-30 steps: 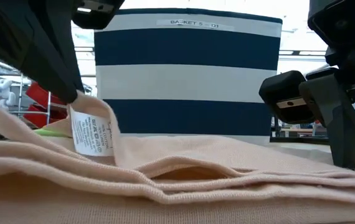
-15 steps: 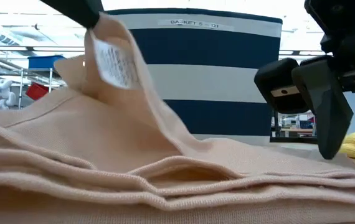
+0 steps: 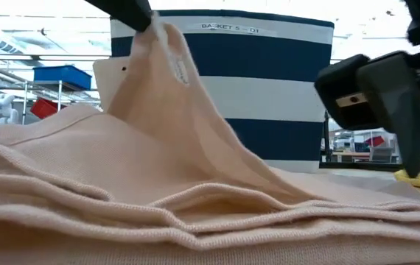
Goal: Fold towel
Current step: Fold the light brown towel
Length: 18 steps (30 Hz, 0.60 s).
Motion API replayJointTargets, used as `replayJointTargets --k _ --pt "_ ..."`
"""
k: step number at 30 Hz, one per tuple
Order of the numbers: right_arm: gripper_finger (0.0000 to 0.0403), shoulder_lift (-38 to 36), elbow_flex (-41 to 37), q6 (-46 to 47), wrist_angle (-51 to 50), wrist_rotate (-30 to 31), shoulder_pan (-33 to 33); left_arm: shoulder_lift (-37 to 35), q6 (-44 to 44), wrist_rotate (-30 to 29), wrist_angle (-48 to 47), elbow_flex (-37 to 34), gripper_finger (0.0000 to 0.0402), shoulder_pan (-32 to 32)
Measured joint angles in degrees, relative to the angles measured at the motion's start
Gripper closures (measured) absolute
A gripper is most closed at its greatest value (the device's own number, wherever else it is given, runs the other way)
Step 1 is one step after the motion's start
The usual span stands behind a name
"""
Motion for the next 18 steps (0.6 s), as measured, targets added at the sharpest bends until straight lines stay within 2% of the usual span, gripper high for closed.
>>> replayJointTargets --k 3,10,18 --pt "0.0224 0.00 0.00 0.02 -0.17 0.26 1.11 0.00 -0.44 -0.01 -0.95 0.00 0.0401 0.24" --pt "0.0252 0.00 0.02 -0.06 -1.99 5.86 2.76 0.00 -0.61 0.19 -0.87 0.00 0.0401 0.44" --pt "0.0259 1.37 0.04 -0.33 -2.25 6.17 2.66 0.00 -1.06 0.42 -0.81 0.00 0.0401 0.44"
